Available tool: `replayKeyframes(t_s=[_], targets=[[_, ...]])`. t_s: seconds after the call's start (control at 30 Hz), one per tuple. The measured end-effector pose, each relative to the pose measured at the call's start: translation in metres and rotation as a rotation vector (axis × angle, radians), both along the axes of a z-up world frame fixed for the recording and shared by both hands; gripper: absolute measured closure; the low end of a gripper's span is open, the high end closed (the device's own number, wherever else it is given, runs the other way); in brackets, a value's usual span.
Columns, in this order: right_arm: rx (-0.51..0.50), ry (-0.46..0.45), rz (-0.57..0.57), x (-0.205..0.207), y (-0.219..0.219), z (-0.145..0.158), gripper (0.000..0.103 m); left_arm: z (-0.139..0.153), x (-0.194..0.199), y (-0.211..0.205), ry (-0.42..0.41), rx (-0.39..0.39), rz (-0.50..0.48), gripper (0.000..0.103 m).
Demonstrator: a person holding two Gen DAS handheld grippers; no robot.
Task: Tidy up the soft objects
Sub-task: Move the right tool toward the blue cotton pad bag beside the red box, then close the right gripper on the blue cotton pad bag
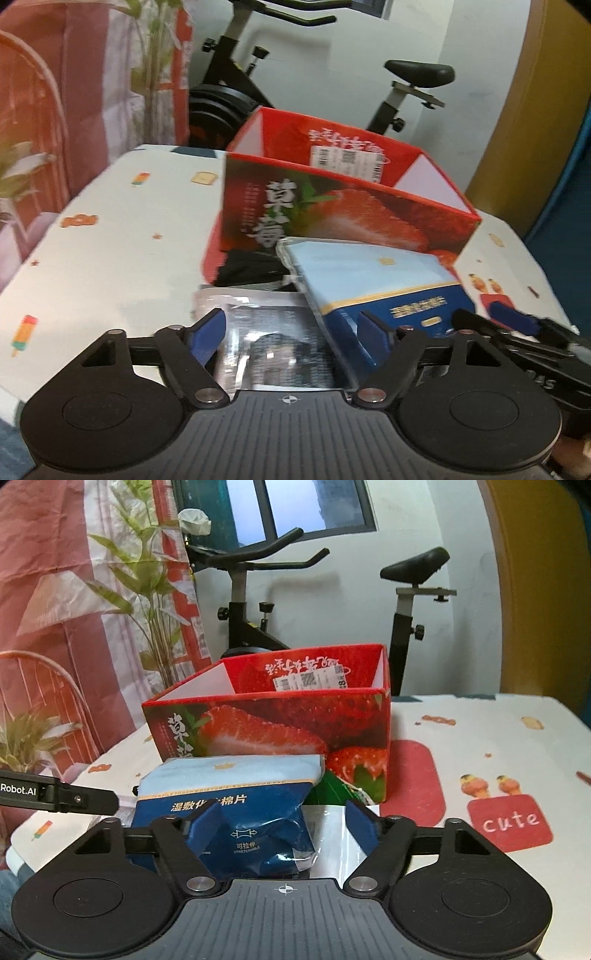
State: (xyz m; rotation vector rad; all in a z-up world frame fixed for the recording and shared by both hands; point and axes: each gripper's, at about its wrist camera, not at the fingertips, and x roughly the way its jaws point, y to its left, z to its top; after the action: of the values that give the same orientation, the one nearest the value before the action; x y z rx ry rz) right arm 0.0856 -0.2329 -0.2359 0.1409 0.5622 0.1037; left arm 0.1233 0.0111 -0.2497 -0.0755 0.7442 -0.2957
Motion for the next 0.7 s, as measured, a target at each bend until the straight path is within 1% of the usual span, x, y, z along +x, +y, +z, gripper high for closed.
replayKeyframes(t_s=[0.03,0.1,0.2,0.33,0.47,0.57,0.7], targets=[[-0.002,0.0,0.002,0.002,-0.001,-0.001,0.039,0.0,-0.001,-0.002,0.002,-0.009,-0.009,0.029],[-0.005,-0.005,0.013,0.005,-0.001,-0.003,0.04,-0.001,0.001,-0.008,0.009,-0.024,-0.034,0.039],[0.033,-0.003,0.03,0.008,-0.002,-0.006,0.041,-0.006,0.003,-0.017,0.029,-0.042,-0.076,0.044],[0.069,0.012,0.039,0.011,-0.006,-0.013,0.042,-0.014,0.006,-0.024,0.05,-0.06,-0.109,0.046],[0.107,0.026,0.046,0.014,-0.01,-0.019,0.041,-0.021,0.007,-0.024,0.062,-0.079,-0.107,0.046],[0.122,0.023,0.062,0.015,-0.01,-0.021,0.041,-0.024,0.009,-0.022,0.076,-0.123,-0.102,0.046],[0.146,0.027,0.077,0.016,-0.01,-0.023,0.041,-0.025,0.009,-0.023,0.082,-0.149,-0.096,0.046]])
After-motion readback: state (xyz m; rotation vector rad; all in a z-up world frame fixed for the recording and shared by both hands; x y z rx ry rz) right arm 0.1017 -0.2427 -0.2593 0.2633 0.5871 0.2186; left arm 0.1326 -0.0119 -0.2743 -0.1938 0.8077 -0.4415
